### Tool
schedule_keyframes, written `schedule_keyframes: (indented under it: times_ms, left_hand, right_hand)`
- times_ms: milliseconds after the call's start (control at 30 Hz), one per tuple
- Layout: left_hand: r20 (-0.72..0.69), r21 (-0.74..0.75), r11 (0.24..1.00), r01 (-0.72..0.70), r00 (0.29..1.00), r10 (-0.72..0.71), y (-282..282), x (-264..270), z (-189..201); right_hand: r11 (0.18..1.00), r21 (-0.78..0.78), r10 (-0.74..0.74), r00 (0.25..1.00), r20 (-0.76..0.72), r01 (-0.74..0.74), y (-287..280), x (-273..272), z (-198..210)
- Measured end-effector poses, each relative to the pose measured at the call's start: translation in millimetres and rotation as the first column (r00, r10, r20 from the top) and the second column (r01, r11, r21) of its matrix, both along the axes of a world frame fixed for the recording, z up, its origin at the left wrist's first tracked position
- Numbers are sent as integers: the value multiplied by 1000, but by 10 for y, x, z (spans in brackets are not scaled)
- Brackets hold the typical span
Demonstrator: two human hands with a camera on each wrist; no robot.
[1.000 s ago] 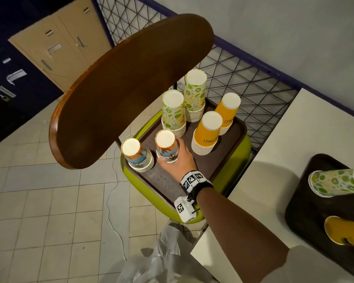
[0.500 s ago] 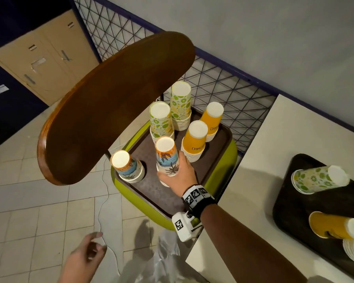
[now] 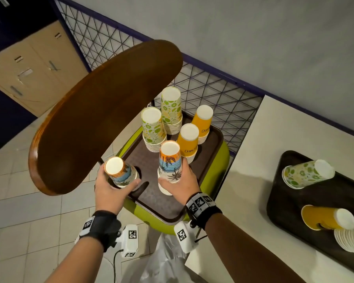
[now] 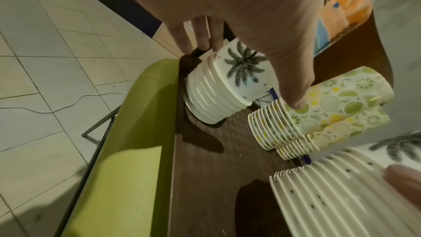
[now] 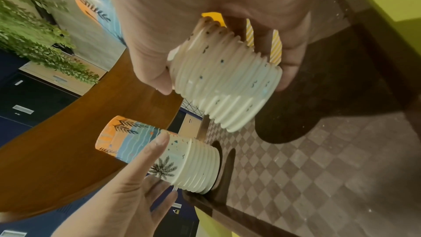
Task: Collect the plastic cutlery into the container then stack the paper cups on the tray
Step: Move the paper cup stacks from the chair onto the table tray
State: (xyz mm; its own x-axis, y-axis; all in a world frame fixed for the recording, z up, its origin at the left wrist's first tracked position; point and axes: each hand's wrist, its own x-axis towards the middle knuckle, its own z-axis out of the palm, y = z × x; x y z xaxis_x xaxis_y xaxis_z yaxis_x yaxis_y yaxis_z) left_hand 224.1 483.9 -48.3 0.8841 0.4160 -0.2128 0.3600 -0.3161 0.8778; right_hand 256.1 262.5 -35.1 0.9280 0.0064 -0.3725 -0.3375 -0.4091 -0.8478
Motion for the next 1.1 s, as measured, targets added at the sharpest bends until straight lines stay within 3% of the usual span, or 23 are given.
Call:
schedule_keyframes:
  times_ms: [167,333,433,633,767,933,1100]
  left_hand:
    - [-44,40,998,42,998,-40,-57,124,-178]
    - [-71,220,960,172,984,-160,-84,202,-192]
    - [-85,244,949,201,979,-185,-110,228,-208]
    - [-55,188,969,157,987,-149,-149,220,-179]
    - [29,85,990,117,992,-119,-220,101,39]
    - [148,-44,977,211,968,-202,-568,-203,515]
    - [215,-66,934,350,919,-330,-1119,-464,897]
  right_hand:
    - [1000,17,-10,1000,11,10,-39,-3,78]
    - [999,22,-37,999,14,37,-58,-6,141]
    - [999,25,-45,999,11,45,-47,-18,141]
    - [998,55,-26,1000,-5,26,-73,-88,156]
    - [998,62,-32,999,-4,32,-184,-180,217]
    - [990,92,-110,993,38,106,-511,-414,384]
    - [966,169,-212,972,98,193,-1095,-756,622]
